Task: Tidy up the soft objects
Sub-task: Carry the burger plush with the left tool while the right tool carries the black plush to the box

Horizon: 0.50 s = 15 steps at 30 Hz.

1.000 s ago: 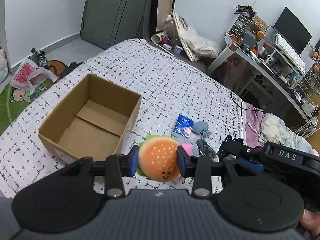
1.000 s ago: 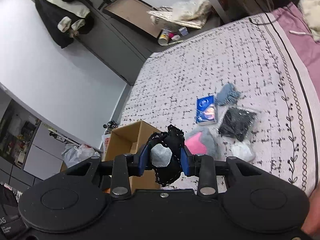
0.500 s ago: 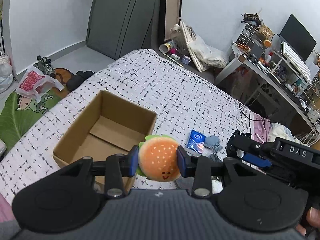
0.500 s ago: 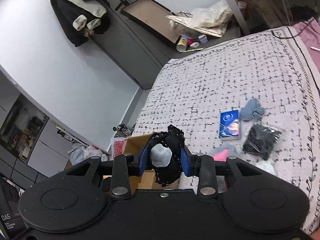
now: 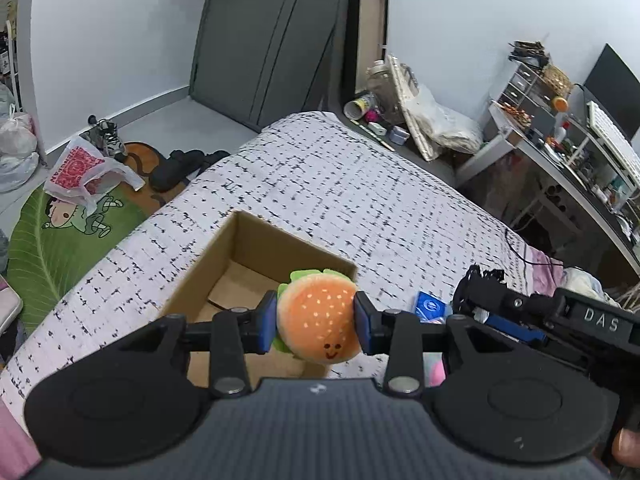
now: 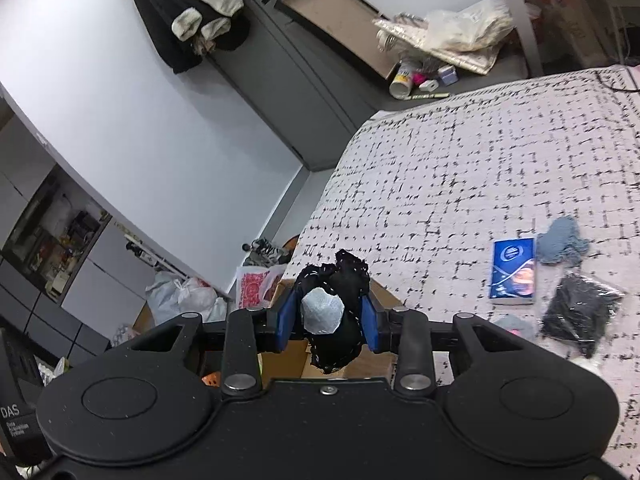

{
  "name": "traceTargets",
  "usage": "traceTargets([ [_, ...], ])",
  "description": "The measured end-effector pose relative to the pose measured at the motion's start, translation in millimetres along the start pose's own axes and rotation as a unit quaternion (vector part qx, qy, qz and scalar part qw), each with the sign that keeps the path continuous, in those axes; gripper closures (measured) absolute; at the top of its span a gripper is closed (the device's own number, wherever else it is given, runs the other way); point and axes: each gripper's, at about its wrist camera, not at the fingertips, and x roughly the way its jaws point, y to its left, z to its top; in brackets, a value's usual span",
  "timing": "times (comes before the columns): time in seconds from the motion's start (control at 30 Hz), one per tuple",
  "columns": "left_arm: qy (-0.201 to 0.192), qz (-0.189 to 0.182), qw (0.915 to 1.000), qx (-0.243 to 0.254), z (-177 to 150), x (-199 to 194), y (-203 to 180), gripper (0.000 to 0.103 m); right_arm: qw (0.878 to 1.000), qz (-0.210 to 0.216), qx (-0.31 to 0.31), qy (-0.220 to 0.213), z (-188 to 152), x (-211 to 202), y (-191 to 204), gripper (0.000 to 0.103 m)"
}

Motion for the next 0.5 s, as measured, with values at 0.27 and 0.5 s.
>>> traceTargets([
  [0.27, 0.015, 0.013, 0.9997, -0.013, 16, 35, 25, 0.065, 1.0, 0.006, -0.002, 0.024, -4, 41, 8, 0.068],
  [0.5, 0.034, 0.024, 0.999, -0.014, 26, 74, 39, 0.064, 0.999, 0.005, 0.006, 0.043, -8, 75, 4, 0.067],
])
